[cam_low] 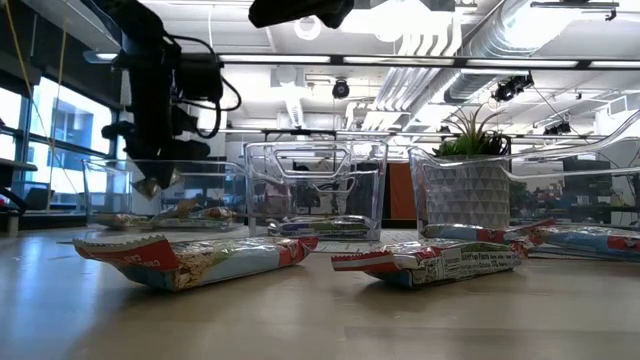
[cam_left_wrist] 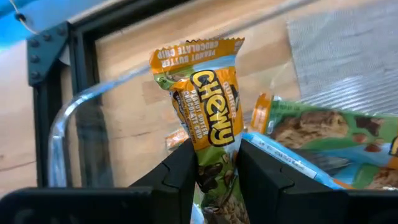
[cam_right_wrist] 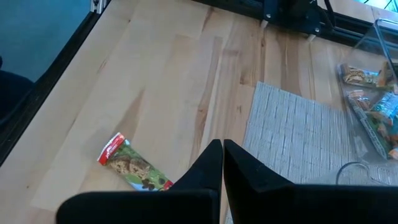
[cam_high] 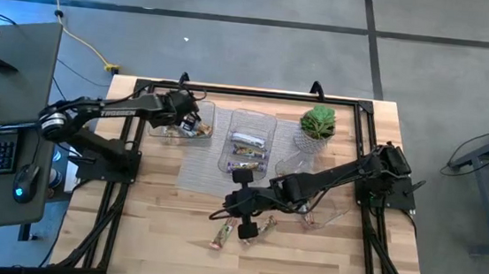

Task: Pick and place Granola Bars by type
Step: Put the yellow granola bar into the left transparent bin

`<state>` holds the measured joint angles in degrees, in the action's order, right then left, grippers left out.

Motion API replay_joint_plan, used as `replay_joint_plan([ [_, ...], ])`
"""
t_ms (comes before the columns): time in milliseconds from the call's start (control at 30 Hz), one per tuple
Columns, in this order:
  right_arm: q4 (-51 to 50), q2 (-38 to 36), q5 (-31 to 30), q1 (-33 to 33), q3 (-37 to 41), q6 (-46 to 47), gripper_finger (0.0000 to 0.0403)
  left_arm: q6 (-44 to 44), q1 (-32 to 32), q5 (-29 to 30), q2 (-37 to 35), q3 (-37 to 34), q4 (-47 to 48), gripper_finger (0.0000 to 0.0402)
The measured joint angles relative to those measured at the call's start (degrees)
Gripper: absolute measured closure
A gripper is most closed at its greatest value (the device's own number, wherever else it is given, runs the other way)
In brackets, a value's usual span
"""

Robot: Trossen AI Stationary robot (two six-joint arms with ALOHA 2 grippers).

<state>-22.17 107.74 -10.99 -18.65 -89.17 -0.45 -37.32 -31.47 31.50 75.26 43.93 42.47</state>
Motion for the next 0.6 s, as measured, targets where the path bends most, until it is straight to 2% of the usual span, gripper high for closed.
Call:
replay_joint_plan([
  [133,0.0,0.0,0.0,0.0,0.0,0.0,0.0402,0.0,0.0,-2.1,0.4,-0.1,-0.7,0.0302],
  [600,0.2,0.0,0.0,0.0,0.0,0.0,0.0402,3.0,0.0,-2.7,0.4,-0.1,-1.0,0.0292],
])
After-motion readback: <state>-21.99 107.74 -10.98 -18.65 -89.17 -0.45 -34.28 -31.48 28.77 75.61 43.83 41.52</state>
